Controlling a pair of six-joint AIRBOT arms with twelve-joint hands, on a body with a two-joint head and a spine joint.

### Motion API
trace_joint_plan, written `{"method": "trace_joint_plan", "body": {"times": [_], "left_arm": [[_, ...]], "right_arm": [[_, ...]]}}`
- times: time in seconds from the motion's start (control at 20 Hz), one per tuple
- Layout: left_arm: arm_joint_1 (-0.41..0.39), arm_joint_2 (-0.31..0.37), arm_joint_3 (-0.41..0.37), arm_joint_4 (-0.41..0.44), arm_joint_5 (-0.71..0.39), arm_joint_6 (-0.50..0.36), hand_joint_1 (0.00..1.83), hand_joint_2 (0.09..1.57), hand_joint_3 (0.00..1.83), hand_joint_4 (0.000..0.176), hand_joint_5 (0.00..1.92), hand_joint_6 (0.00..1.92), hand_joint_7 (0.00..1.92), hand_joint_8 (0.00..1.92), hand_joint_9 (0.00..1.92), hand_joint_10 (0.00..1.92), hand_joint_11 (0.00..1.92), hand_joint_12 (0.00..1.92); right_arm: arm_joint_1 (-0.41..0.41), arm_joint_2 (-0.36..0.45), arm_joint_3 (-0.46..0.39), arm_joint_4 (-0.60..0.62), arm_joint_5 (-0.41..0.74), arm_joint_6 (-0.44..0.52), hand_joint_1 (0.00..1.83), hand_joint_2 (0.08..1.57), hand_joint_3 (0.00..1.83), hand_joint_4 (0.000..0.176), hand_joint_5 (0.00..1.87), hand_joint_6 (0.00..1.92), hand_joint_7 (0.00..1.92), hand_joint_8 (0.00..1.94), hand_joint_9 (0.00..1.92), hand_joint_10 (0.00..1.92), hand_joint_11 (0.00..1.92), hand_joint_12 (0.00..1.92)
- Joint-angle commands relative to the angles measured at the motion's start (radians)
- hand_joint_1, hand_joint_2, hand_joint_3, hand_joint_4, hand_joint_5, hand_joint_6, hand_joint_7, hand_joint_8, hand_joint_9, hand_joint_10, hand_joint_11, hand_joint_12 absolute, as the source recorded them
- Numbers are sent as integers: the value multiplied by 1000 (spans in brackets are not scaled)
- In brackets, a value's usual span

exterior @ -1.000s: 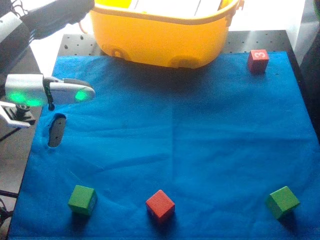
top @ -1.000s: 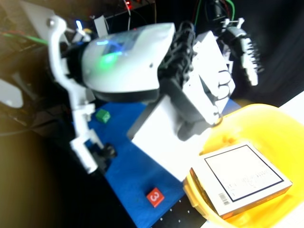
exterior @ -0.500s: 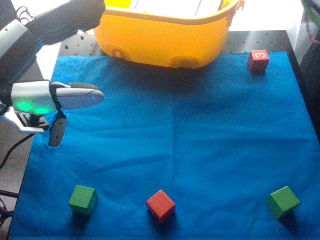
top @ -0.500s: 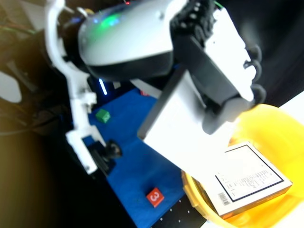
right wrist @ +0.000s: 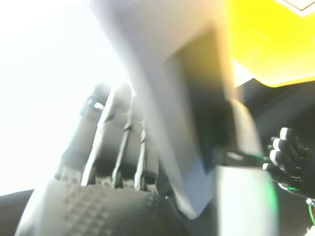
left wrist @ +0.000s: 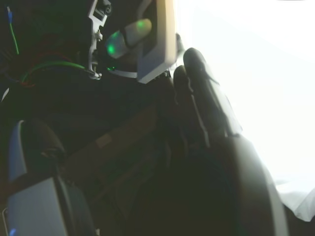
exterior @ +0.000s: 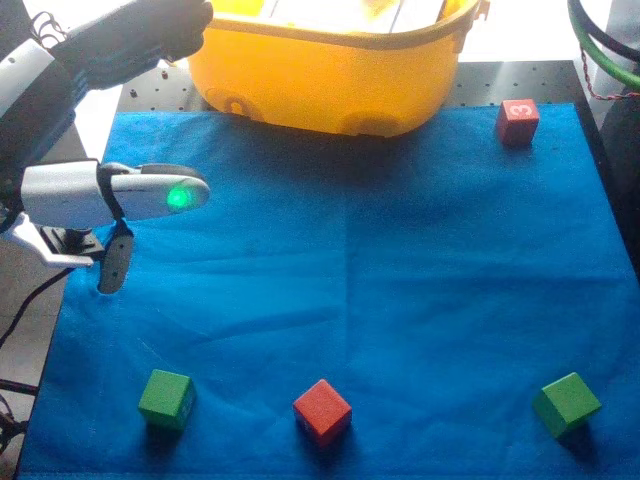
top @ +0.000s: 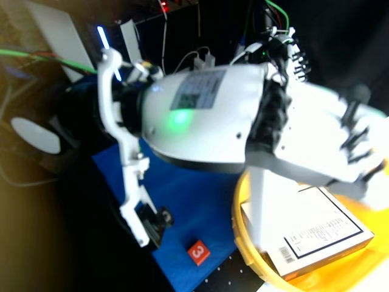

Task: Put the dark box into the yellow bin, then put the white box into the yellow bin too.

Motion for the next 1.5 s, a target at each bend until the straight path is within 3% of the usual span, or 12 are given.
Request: {"method": "trace_joint_plan", "body": {"times": [0.0,0.2,0.8,1.0,1.15,1.3,1.45], "left_arm": [[-5,-5,-2,-29,-115,-8,848,848,8,0,252,3,389,7,421,13,420,74],[-5,-6,-2,-30,-120,-8,847,856,8,0,246,0,385,2,403,2,407,69],[-6,13,8,-82,-125,-8,836,873,11,0,229,1,329,2,375,4,394,55],[-6,49,3,-115,-141,-8,891,904,13,0,240,3,319,0,328,0,322,23],[-6,82,-5,-141,-160,-8,863,902,6,0,222,3,316,7,328,2,314,20],[-5,119,-19,-167,-178,12,975,856,0,0,259,3,320,0,331,0,298,12],[-5,158,-27,-191,-193,17,996,854,0,0,296,15,329,8,332,6,301,13]], "right_arm": [[14,3,0,7,127,2,764,784,0,175,114,0,288,0,257,0,213,63],[14,7,-2,7,127,2,743,780,0,176,12,0,291,3,210,0,210,56],[14,63,-71,1,126,2,801,841,21,176,14,0,276,2,204,3,180,38],[14,116,-103,2,126,4,751,863,15,176,0,0,189,0,143,3,129,13],[14,180,-146,1,125,4,812,875,13,176,0,0,176,0,121,0,108,3],[14,228,-186,1,125,4,753,940,25,176,0,0,112,0,40,0,45,2],[14,277,-224,-10,125,4,818,922,9,176,0,0,116,2,31,1,45,4]]}}
